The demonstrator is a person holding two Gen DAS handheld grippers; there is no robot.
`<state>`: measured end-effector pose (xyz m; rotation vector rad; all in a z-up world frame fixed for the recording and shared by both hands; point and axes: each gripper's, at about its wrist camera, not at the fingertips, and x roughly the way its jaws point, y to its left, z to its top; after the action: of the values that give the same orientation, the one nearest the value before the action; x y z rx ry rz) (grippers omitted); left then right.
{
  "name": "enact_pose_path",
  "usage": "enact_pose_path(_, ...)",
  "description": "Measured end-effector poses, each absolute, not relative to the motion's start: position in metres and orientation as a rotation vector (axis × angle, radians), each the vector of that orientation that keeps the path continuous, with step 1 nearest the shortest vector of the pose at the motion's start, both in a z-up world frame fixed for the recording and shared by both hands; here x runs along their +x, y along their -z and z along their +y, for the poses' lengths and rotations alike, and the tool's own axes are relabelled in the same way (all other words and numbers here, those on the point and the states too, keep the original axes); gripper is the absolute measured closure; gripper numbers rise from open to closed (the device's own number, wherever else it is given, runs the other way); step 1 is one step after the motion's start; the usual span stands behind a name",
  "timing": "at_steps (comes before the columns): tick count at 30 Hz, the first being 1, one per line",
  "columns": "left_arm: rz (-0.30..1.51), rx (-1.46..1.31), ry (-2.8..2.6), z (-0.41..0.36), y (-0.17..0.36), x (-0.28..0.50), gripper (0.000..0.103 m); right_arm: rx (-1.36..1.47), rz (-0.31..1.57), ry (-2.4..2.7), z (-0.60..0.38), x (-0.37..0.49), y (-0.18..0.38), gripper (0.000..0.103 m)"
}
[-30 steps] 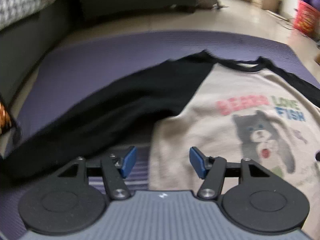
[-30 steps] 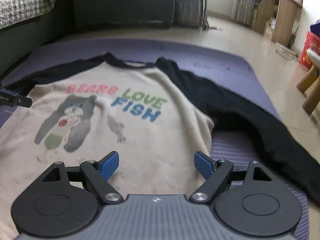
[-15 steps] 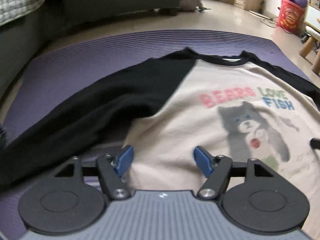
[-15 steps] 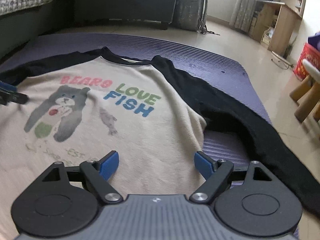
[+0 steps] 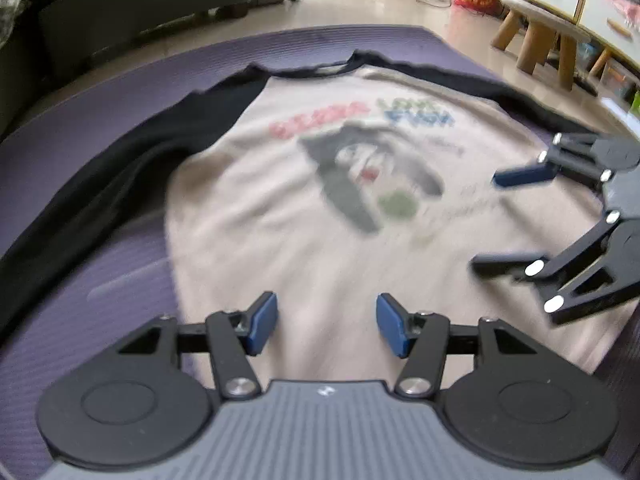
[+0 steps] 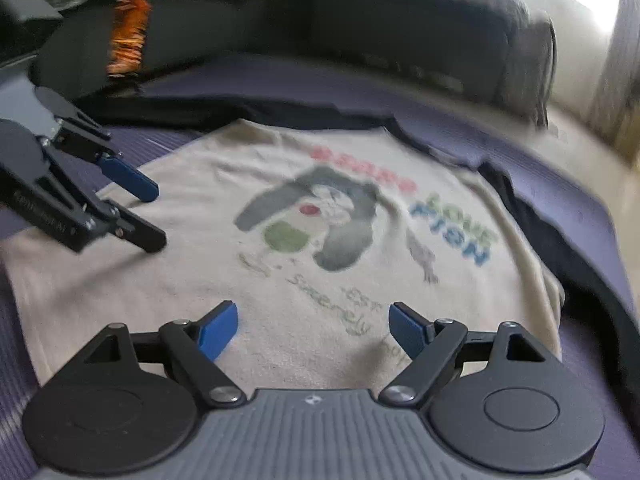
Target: Fold clothes
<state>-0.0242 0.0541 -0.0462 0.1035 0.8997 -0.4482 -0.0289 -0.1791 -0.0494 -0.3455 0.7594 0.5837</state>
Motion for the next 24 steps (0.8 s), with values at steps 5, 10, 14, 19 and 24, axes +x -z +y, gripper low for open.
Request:
enact_pose_path(5, 0.871, 0.08, 0.459, 0.083, 0.052, -0.047, 0.041, -0.263, 0.794, -0.598, -0.205, -0.035, 0.051, 0.015)
enact_pose_path(10, 0.857, 0.105, 0.452, 0.087, 0.051, -0.069, 0.035, -0.288, 0.836, -0.558, -0.22, -0.053, 0.048, 0.007)
enact_pose_path(14, 0.872, 0.113, 0.454, 0.09, 0.049, -0.077, 0.035, -0.282, 0.933, -0.532, -0.233, -0.062, 0.046, 0.001)
enact_pose_path(19, 0.937, 0.172, 0.493, 0.091, 0.046, -0.082, 0.02, -0.33, 1.044, -0.536, -0.244, -0.07, 0.04, 0.001)
enact_pose_path(24, 1.05, 0.185, 0.5, 0.104, 0.04, -0.068, 0.021, -0.352, 1.153, -0.565, -0.265, -0.069, 0.031, 0.001)
